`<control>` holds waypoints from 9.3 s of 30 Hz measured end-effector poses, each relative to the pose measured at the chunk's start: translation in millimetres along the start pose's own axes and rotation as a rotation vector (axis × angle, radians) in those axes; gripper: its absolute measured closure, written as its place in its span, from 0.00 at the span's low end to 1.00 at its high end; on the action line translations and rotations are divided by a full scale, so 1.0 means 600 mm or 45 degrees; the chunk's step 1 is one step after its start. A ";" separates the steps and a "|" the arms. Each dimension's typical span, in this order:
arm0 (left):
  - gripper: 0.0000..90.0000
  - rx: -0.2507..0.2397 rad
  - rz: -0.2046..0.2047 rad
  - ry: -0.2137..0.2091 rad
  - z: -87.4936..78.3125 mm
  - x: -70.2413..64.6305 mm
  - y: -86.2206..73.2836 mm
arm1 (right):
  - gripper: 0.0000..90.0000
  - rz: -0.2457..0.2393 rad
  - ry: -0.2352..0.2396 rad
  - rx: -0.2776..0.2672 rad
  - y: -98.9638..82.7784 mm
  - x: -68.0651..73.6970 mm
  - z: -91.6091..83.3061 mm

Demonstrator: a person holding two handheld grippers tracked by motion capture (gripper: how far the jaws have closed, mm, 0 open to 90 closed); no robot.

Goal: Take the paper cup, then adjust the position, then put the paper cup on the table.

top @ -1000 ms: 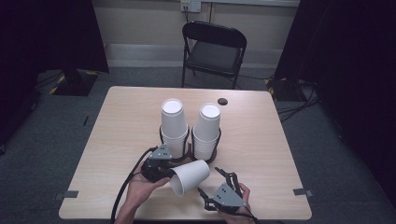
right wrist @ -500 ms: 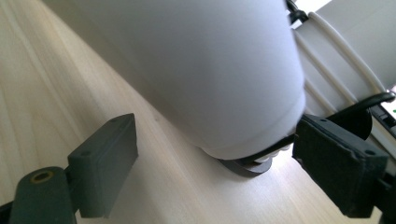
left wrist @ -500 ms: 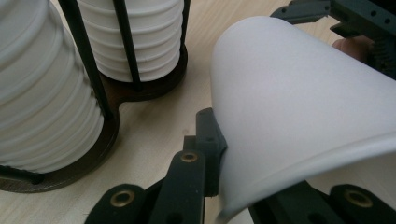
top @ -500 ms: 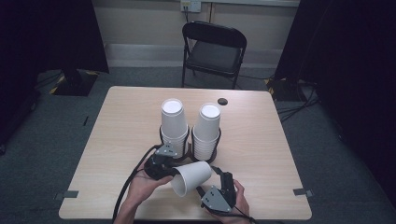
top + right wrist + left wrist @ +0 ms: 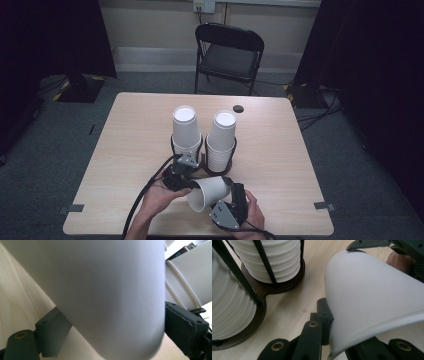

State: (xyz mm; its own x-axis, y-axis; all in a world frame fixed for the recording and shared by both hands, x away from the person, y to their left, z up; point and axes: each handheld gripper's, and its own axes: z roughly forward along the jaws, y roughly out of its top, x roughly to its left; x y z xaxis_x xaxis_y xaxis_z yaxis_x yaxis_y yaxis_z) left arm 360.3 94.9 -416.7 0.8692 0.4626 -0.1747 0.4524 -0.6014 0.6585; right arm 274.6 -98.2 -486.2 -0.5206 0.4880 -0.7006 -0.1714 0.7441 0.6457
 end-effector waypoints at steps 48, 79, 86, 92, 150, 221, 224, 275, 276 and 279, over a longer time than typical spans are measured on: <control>0.94 -0.123 -0.190 -0.087 0.046 0.007 -0.008 | 0.11 0.021 0.064 -0.209 0.054 0.011 0.009; 0.34 -0.512 -0.214 0.047 0.022 0.012 -0.037 | 0.11 0.333 0.057 -0.140 0.016 -0.027 0.011; 0.32 -0.595 -0.158 0.035 0.013 0.007 -0.045 | 0.11 0.483 0.101 -0.120 -0.009 -0.037 0.019; 0.30 -0.623 -0.142 0.058 0.006 0.002 -0.054 | 0.11 0.627 0.091 -0.108 -0.035 -0.056 0.014; 0.18 -0.887 -0.114 0.518 0.011 0.000 -0.192 | 0.11 1.178 -0.142 -0.169 -0.138 -0.240 0.080; 0.18 -0.924 -0.142 0.517 0.009 0.001 -0.196 | 0.15 1.146 -0.036 0.302 -0.189 -0.224 0.146; 0.18 -0.923 -0.149 0.519 0.009 0.001 -0.195 | 0.15 1.139 -0.029 0.336 -0.190 -0.221 0.143; 0.18 -0.906 -0.241 0.628 0.006 -0.008 -0.200 | 0.16 1.197 -0.127 -0.115 -0.120 -0.101 -0.040; 0.18 -0.908 -0.242 0.629 0.006 -0.008 -0.200 | 0.16 1.210 -0.106 -0.132 -0.120 -0.097 -0.040; 0.18 -0.909 -0.251 0.643 0.006 -0.009 -0.200 | 0.16 1.178 -0.121 -0.120 -0.116 -0.086 -0.036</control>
State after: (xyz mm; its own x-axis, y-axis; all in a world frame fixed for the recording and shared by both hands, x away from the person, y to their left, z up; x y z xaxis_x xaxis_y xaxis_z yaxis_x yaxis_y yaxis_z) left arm 302.3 162.4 -497.5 0.5215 0.8473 -0.1008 0.2061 -0.0104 0.9785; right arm 295.1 -185.1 -488.3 -0.4141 0.9062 0.0850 0.2074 0.0031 0.9782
